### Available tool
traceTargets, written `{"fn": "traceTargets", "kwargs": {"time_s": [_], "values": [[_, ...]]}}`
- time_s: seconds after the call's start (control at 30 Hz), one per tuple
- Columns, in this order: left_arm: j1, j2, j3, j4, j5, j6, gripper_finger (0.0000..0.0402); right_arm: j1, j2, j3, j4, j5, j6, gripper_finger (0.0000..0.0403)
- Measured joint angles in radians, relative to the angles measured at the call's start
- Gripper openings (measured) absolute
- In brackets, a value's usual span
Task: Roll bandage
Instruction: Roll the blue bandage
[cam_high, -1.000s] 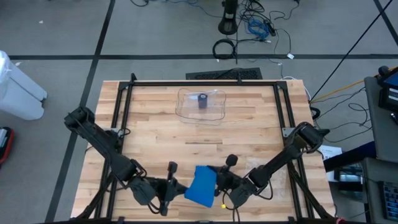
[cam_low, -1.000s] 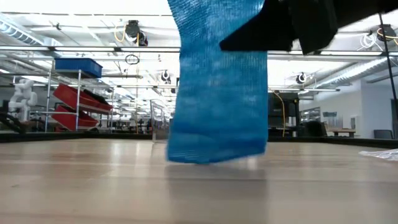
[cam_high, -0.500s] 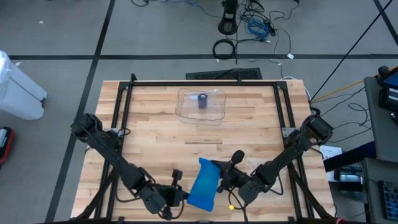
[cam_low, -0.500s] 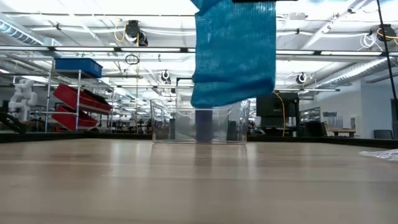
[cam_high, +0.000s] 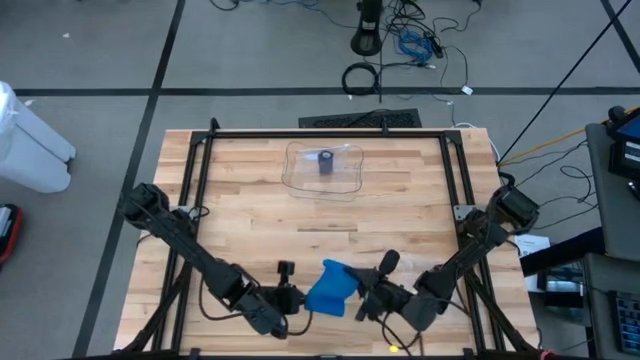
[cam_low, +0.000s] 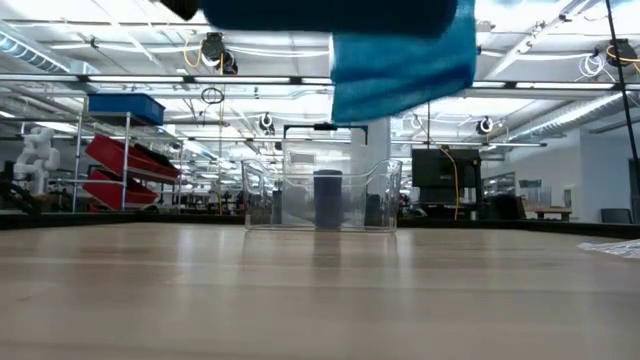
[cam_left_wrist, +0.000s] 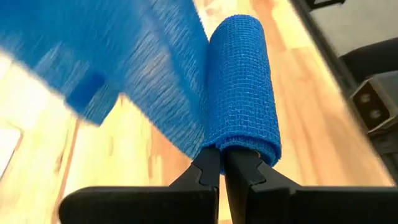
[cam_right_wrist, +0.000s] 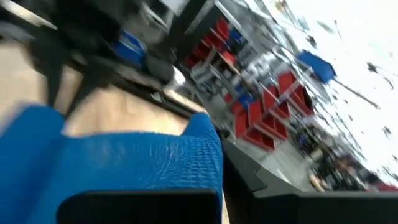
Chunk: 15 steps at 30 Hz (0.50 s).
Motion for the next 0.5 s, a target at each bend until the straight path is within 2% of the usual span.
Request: {"fn": "traceTargets", "kwargs": {"time_s": [0.17, 0.27, 0.37, 0.5], "values": [[0.027, 0.0, 0.0, -0.001, -0.011, -0.01, 0.0006, 0.042, 0.0, 0.0, 0.054, -0.103, -0.09, 0.0], [0.037, 0.0, 0.0, -0.004, -0.013, -0.011, 0.0006, 0.06, 0.0, 0.003, 0.073, -0.117, -0.136, 0.0], [0.043, 0.0, 0.0, -0.006, -0.013, -0.011, 0.0006, 0.07, 0.0, 0.025, 0.066, -0.131, -0.165, 0.0], [0.057, 0.0, 0.0, -0.015, -0.027, -0.017, 0.0006, 0.069, 0.0, 0.057, 0.04, -0.222, -0.194, 0.0]]}}
